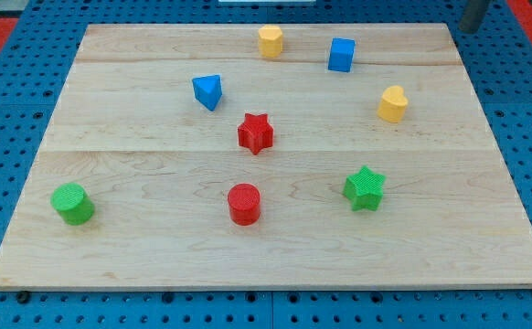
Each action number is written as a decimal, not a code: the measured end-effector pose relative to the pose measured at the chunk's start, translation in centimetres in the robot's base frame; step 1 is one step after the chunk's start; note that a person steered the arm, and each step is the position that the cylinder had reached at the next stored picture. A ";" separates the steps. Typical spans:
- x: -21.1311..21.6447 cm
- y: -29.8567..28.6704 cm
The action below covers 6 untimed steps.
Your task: Point your arm towards the blue cube
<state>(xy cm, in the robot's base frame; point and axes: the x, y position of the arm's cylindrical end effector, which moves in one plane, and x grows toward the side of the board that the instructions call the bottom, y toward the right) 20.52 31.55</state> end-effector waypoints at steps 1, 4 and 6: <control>1.9 -0.1; 12.3 -10.9; 6.9 -12.8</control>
